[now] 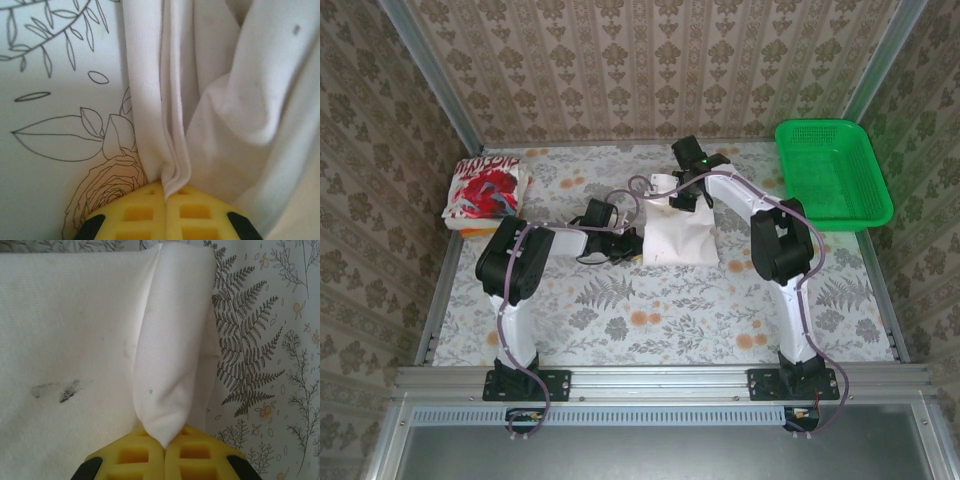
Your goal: Fold and stack the t-shirts
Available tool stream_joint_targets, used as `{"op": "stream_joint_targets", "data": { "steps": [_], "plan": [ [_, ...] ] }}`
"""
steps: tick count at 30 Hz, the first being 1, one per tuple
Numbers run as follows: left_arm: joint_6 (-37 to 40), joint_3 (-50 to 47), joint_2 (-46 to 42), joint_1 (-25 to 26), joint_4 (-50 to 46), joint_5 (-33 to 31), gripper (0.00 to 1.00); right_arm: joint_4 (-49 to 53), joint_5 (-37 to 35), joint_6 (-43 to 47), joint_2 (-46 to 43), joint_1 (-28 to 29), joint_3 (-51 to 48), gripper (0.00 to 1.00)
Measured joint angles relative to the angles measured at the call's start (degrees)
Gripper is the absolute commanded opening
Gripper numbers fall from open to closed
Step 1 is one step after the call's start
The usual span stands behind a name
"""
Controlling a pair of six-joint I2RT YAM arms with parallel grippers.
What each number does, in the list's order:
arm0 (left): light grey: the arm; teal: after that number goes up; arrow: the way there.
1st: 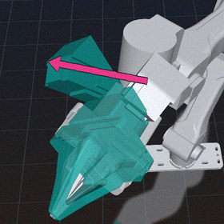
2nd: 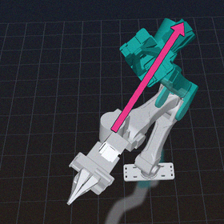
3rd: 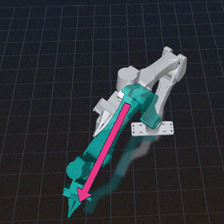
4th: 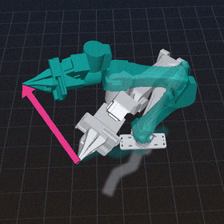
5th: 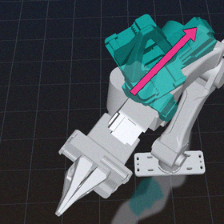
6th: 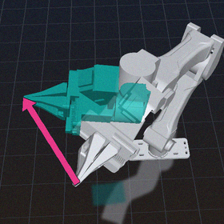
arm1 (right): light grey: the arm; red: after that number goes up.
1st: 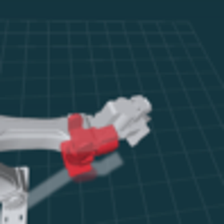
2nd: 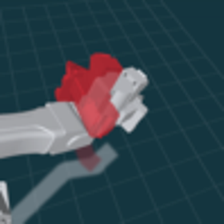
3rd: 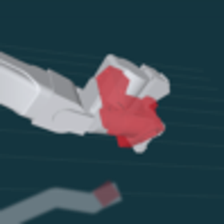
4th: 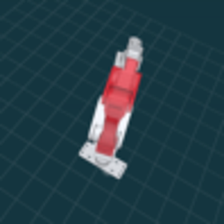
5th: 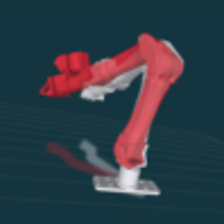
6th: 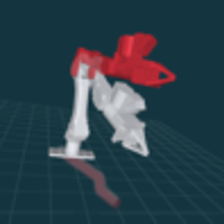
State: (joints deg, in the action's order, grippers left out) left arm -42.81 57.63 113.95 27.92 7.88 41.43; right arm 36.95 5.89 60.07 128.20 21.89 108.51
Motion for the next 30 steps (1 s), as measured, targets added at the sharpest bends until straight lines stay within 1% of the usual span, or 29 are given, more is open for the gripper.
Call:
{"op": "stream_joint_targets", "data": {
  "steps": [10,14,15,17,18,19,20,24,26,30],
  "plan": [
    [0.0,-0.04,0.0,-0.02,0.02,-0.02,0.0,-2.21,-2.75,-0.79,4.92,-0.31,2.27,0.0],
    [0.0,-0.11,0.0,-0.07,0.09,0.0,0.0,-2.54,-3.67,-1.79,5.38,-0.31,2.34,0.0],
    [0.0,-0.11,0.0,-0.07,0.09,0.0,0.0,-2.56,-3.78,-2.01,5.38,-0.31,2.36,0.02],
    [0.0,-0.11,-0.02,-0.07,0.09,-0.02,0.0,-2.58,-3.85,-2.89,5.38,-0.31,2.36,0.12],
    [0.0,-0.13,-0.04,-0.07,0.09,-0.04,0.0,-2.67,-3.93,-3.3,5.38,-0.31,2.34,0.25],
    [0.0,-0.17,-0.09,-0.04,0.09,-0.07,0.01,-2.91,-4.02,-4.02,5.38,-0.31,2.34,0.44],
    [0.0,-0.22,-0.15,-0.04,0.11,-0.17,0.04,-3.48,-4.26,-4.57,5.38,-0.31,2.34,0.54],
    [0.0,-0.48,-0.7,0.17,0.07,-1.14,0.1,-7.58,-5.51,-6.45,3.72,-0.7,0.46,0.82],
    [-0.04,-0.79,-1.18,0.22,0.04,-1.77,0.14,-9.42,-5.75,-7.39,1.16,-0.81,-2.01,0.89],
    [-0.37,-2.19,-3.41,0.17,-0.26,-3.39,0.3,-14.14,-5.95,-10.51,-6.03,-1.27,-8.72,0.96]
  ]
}}
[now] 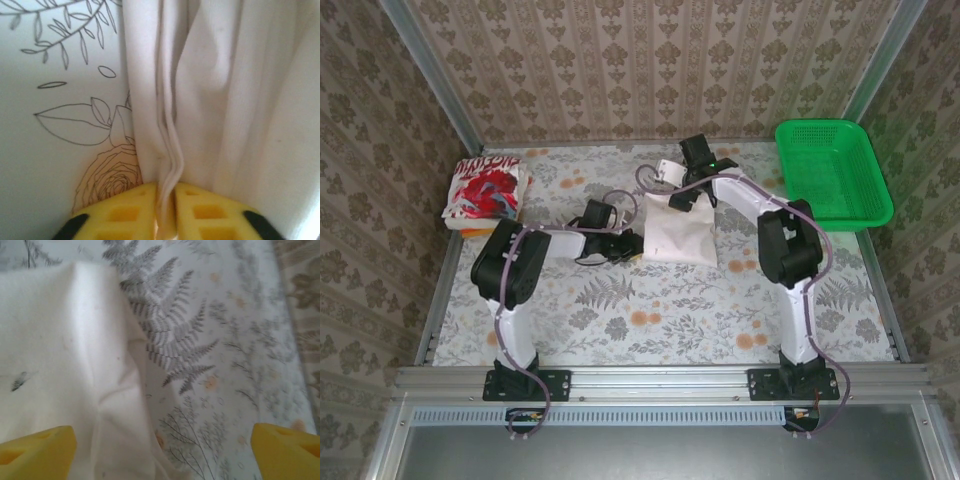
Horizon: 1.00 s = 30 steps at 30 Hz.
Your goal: Fold and stack the t-shirts
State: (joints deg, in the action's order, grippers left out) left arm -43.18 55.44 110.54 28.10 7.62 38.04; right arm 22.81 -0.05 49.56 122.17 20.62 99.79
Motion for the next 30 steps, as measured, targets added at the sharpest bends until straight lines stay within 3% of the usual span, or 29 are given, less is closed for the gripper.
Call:
{"op": "stream_joint_targets", "data": {
  "steps": [8,12,16,20,27,30],
  "plan": [
    [-0.46,-5.68,-8.13,-1.18,-2.95,-6.56,0.56,-12.5,-0.39,-12.37,-14.64,-0.68,-15.13,0.99],
    [0.37,-6.56,-14.32,-1.18,-8.09,-13.16,0.7,-15.63,-2.4,-25.49,-19.02,-0.9,-21.35,0.93],
    [2.91,-2.43,-19.47,0.7,-12.57,-20.46,0.74,-16.28,-1.46,-40.13,-21.64,-2.16,-25.57,0.86],
    [4.42,5.11,-19.52,4.0,-12.87,-23.82,0.63,-16.13,1.77,-52.72,-22.03,-3.8,-27.78,0.74],
    [3.78,17.92,-8.52,7.1,-9.22,-21.53,0.21,-18.4,9.9,-68.3,-18.14,-5.7,-27.71,0.57],
    [3.04,18.6,-3.1,7.15,-8.41,-20.81,0.19,-18.78,12.39,-72.11,-13.46,-5.75,-25.77,0.54]
  ]
}}
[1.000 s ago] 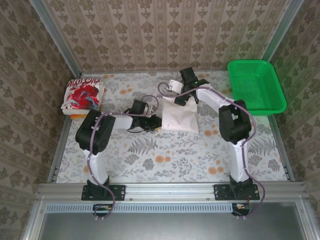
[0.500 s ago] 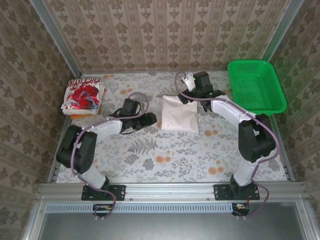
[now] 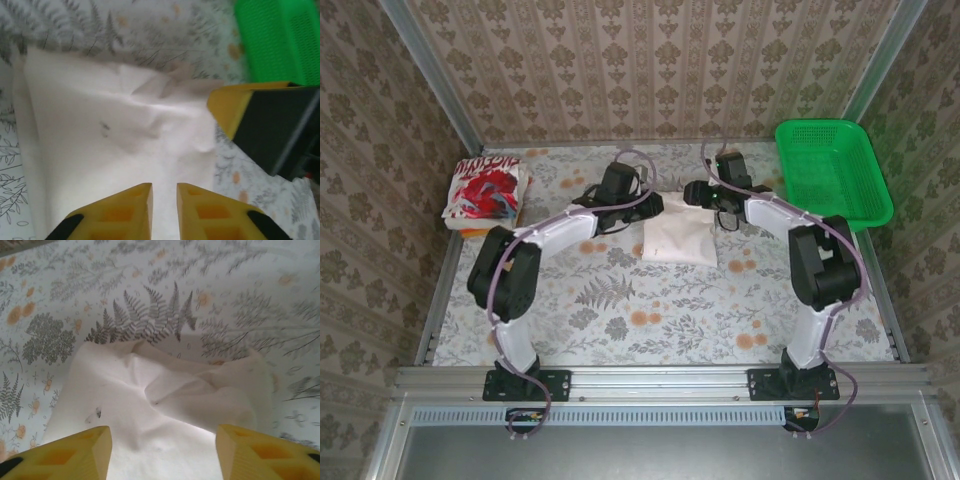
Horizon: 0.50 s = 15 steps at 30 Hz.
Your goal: Fold and stack the t-shirts
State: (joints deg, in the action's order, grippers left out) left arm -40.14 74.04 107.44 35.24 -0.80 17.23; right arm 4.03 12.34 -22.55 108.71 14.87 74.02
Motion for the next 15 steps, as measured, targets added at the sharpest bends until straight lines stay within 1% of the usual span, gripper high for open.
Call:
{"op": "stream_joint_targets", "data": {
  "steps": [4,9,12,14,15],
  "plan": [
    [-0.57,-0.15,5.77,-0.2,-0.33,0.39,0.27,0.02,2.08,-3.85,6.45,-0.26,4.17,0.53],
    [-0.79,-1.05,7.39,-0.48,0.02,0.87,0.37,1.03,2.05,-6.29,11.43,-1.49,8.39,0.55],
    [-0.68,-1.46,7.37,-0.52,0.59,0.98,0.43,2.25,2.12,-6.91,13.49,-3.1,10.91,0.58],
    [-0.55,-1.97,7.37,-0.5,0.98,0.96,0.46,2.6,2.32,-7.23,13.84,-4.13,11.5,0.63],
    [-0.48,-2.21,7.37,-0.5,1.05,0.96,0.48,2.6,2.36,-7.17,13.81,-4.57,11.52,0.67]
  ]
}}
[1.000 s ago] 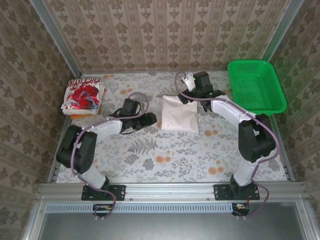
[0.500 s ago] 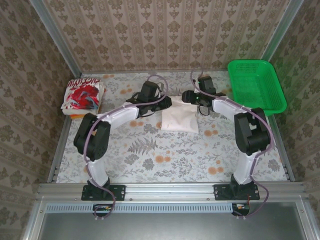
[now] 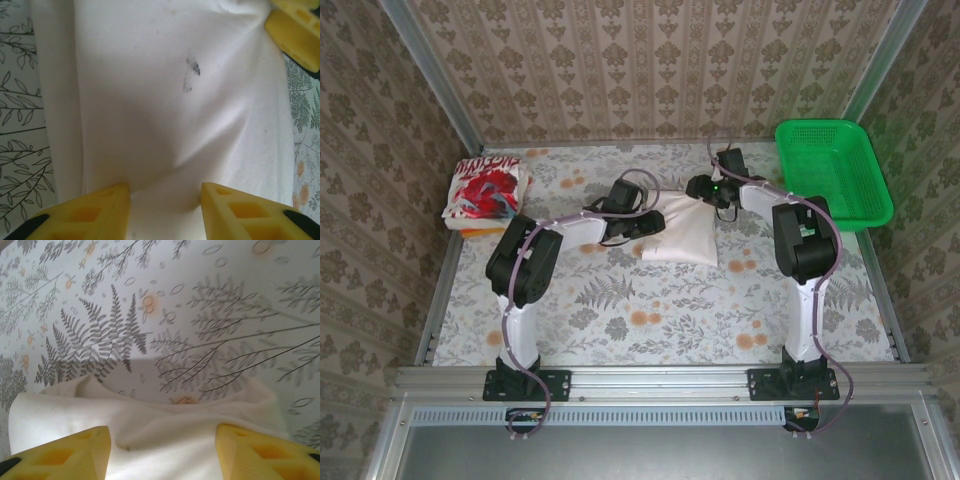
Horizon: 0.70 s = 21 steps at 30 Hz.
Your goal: Fold and stack the t-shirts
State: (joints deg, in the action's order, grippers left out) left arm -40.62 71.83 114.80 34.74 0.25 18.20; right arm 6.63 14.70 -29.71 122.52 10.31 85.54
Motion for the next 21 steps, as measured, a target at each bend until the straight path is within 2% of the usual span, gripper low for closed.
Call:
{"op": "stream_joint_targets", "data": {
  "steps": [3,7,13,18,21],
  "plan": [
    [0.37,-0.61,-0.24,-0.02,0.09,0.0,0.55,-0.02,-0.09,0.46,-0.68,-0.57,-0.15,0.77],
    [0.72,-1.57,-3.04,0.0,-0.5,-0.26,0.62,-0.42,-1.11,1.88,-6.16,-0.72,-4.35,0.83],
    [3.87,-2.12,-13.09,-0.83,-2.71,-3.06,0.87,-1.86,-1.9,2.95,-16.35,-0.68,-12.63,0.84],
    [8.98,-2.12,-18.34,-5.38,-6.05,-6.51,0.98,-3.48,-2.25,2.91,-18.16,0.15,-19.41,0.85],
    [10.91,-2.93,-18.32,-9.01,-7.93,-7.17,1.0,-3.45,-2.23,2.51,-17.99,1.27,-22.77,0.78]
  ]
}}
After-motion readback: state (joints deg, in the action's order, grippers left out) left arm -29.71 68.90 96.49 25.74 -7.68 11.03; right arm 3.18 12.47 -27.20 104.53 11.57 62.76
